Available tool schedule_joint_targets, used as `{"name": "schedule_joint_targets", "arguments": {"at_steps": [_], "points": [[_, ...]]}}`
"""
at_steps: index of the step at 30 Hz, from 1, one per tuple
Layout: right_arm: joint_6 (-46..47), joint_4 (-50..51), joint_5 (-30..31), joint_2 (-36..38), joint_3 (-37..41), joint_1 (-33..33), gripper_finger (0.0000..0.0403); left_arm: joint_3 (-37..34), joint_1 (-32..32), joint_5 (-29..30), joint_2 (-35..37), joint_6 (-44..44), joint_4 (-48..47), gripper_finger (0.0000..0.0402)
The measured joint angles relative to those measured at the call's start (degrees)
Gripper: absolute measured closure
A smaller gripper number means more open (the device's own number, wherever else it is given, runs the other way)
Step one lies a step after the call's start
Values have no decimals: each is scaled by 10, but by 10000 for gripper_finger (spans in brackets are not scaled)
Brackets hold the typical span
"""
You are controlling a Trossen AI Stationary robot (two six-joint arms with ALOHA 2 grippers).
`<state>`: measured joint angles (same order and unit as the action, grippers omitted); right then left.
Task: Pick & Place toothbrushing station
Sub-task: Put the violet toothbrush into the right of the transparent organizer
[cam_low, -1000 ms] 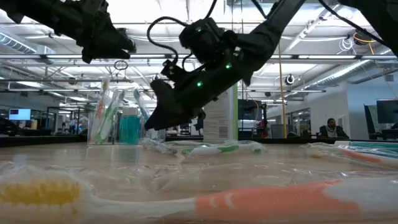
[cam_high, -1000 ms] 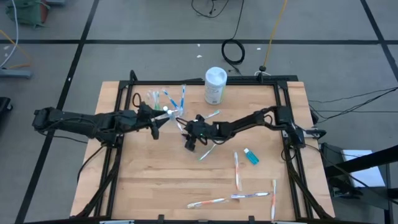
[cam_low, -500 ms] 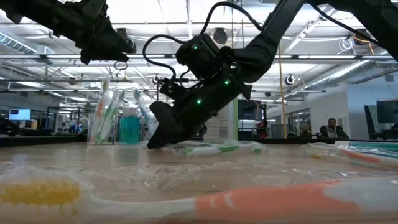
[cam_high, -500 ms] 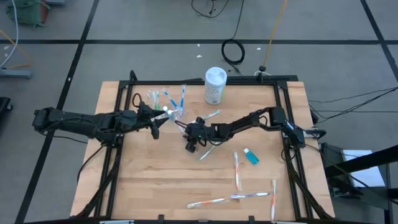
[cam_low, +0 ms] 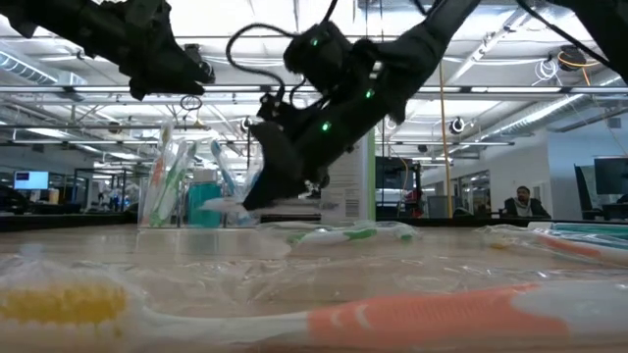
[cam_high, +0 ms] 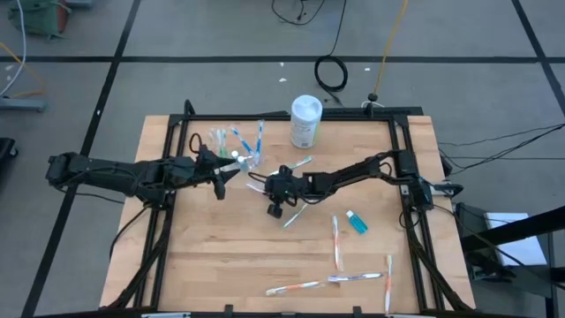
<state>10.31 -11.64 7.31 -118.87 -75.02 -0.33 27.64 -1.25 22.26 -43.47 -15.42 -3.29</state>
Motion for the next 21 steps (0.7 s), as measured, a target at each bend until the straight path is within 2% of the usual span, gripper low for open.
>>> {"name": "schedule_joint_targets", "arguments": {"at_steps": [8, 13, 15, 18, 21], "points": [[-138, 40, 7, 81, 0, 28, 387, 0, 0, -48, 0, 83, -4, 218], [-189, 39, 110, 141, 25, 42, 383, -1, 0, -39, 0, 93, -30, 218], [-203, 25, 140, 169, 52, 42, 383, -1, 0, -38, 0, 94, -26, 218], [-228, -7, 147, 210, 114, 40, 385, -1, 0, -37, 0, 111, -26, 218], [-252, -115, 153, 245, 190, 40, 385, -1, 0, -44, 0, 112, -28, 218]]}}
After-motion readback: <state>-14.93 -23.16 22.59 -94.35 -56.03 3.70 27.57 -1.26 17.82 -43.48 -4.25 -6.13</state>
